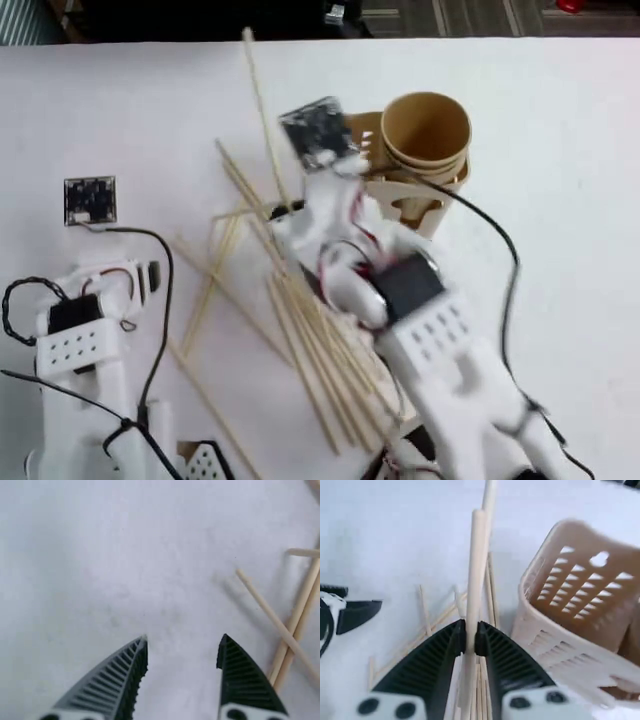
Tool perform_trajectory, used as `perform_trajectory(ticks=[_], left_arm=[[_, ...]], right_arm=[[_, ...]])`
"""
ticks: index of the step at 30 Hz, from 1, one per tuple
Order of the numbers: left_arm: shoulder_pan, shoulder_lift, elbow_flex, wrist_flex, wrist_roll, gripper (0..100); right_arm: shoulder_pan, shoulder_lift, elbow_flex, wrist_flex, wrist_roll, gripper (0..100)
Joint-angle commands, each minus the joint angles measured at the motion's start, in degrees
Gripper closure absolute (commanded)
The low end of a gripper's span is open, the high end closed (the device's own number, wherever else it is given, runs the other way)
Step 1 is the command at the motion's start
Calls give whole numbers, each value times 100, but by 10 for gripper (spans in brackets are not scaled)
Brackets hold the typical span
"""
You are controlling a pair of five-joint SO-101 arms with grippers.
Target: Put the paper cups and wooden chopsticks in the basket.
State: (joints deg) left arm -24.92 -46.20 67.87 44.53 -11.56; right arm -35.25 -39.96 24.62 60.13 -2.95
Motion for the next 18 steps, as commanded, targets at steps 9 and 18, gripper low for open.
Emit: perform_trajectory(ticks=[9, 18], left_arm=[[-31, -136, -26, -88, 53, 771], [-31, -136, -26, -79, 53, 771]], right_arm=[[655, -1226, -26, -1314, -378, 981], [1218, -593, 132, -2862, -220, 981]])
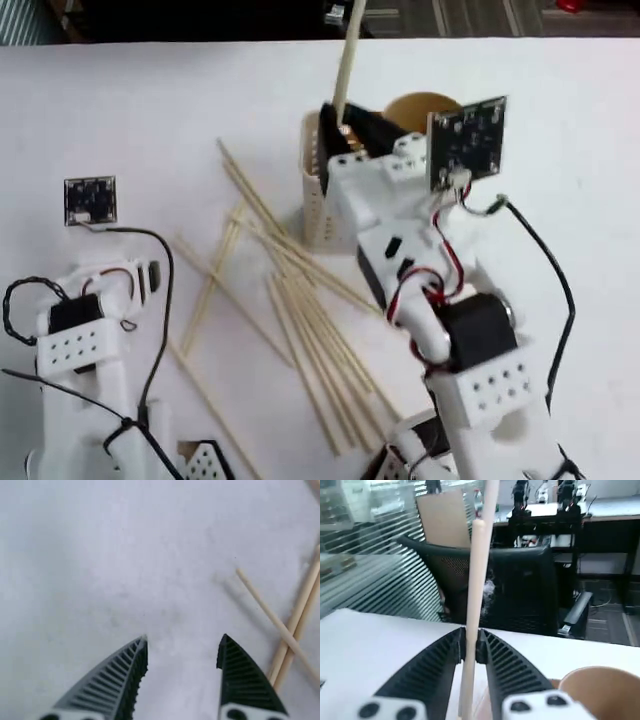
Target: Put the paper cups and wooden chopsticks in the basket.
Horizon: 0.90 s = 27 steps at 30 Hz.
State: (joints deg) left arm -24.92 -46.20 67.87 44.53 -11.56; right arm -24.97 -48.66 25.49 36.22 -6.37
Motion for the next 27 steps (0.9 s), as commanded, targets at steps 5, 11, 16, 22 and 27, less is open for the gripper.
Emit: perform_trajectory(ticks=[5, 11, 16, 22, 27], left_arm=[[-31, -136, -26, -79, 53, 771], [-31, -127, -26, -88, 53, 771], [-22, -119, -26, -97, 53, 771], [-13, -110, -26, -105, 53, 771], [-13, -101, -26, -105, 53, 771]], right_arm=[[215, 725, 1178, -2018, 844, 981], [224, 796, 2804, -4207, 1415, 981], [374, 989, 2857, -4242, 1389, 981], [365, 954, 2769, -4207, 1020, 981], [338, 330, 2110, -3310, 826, 981]])
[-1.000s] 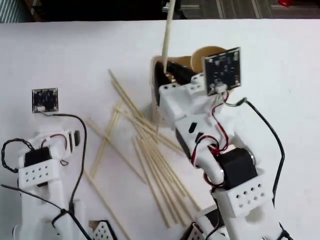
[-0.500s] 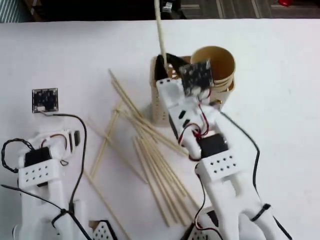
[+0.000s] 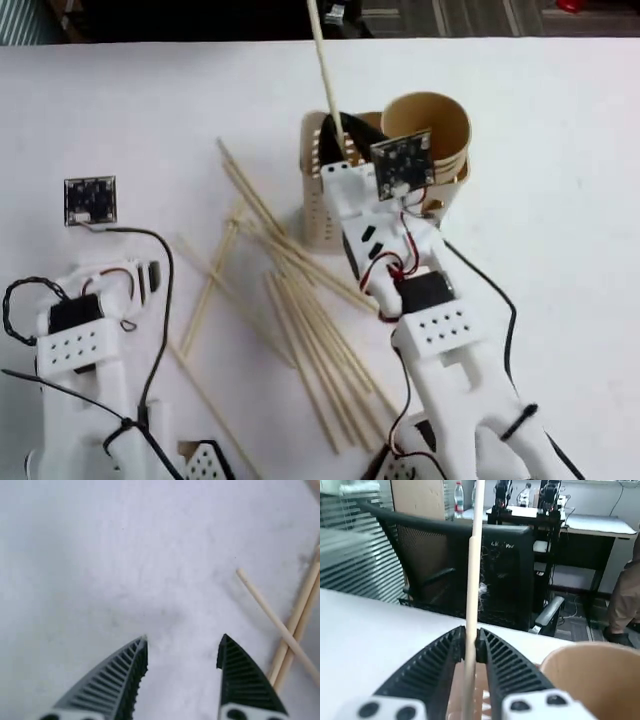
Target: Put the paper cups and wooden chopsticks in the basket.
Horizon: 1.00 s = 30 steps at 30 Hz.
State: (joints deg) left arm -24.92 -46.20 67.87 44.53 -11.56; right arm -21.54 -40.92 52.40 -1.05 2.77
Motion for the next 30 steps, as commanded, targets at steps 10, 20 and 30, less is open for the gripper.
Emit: perform_trajectory(ticks=[10, 20, 30], left_arm=[[-4, -101, -26, -105, 53, 771], [-4, -101, -26, -105, 53, 771], [-4, -92, -26, -105, 53, 771]], right_arm=[[31, -637, -2136, 1077, -88, 981], [40, 637, -2637, -242, -88, 981], [453, 2281, -2585, -2404, -88, 981]])
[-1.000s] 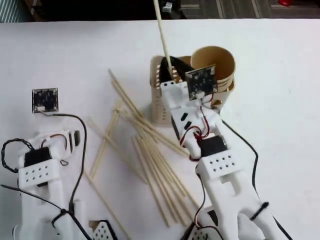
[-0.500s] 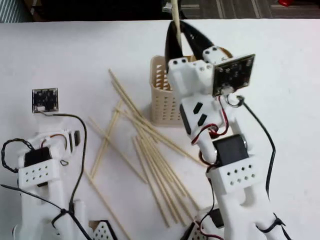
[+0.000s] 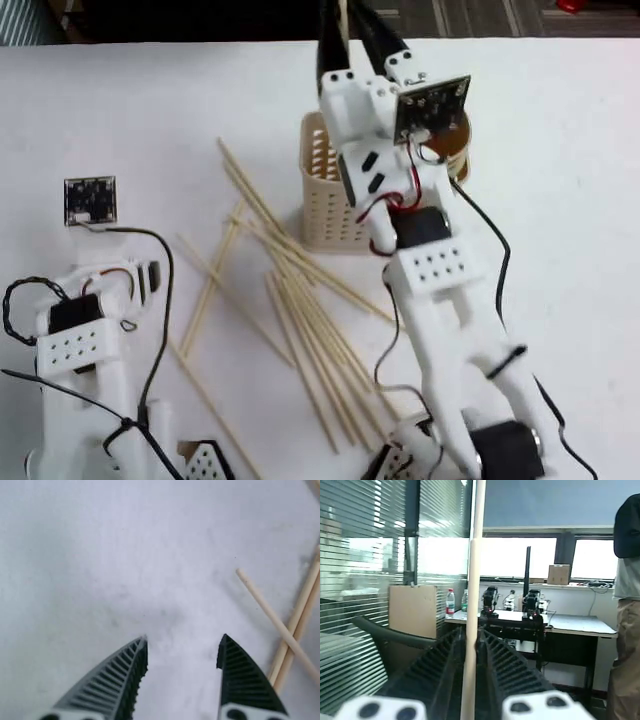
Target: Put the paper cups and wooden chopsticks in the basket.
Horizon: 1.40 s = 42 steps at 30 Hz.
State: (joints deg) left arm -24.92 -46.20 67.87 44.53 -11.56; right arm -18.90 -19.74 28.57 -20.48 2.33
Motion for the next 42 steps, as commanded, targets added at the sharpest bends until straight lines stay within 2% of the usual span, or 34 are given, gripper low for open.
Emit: perform_trajectory(ticks=[1, 5, 8, 13, 21, 42], left_arm=[[-4, -92, -26, -105, 53, 771], [-4, -92, -26, -114, 53, 771], [-4, -92, -26, -114, 53, 771], [-4, -92, -26, -114, 53, 771], [-4, -92, -26, -114, 53, 771], [-4, -92, -26, -114, 53, 771]], right_arm=[[207, 233, -123, -532, -44, 981], [224, 242, 422, -673, -97, 981], [277, 215, 879, -980, -448, 981], [295, -488, 1521, -971, -580, 981], [277, -1613, 2207, 145, -571, 981], [268, -1895, 3402, 426, -554, 980]])
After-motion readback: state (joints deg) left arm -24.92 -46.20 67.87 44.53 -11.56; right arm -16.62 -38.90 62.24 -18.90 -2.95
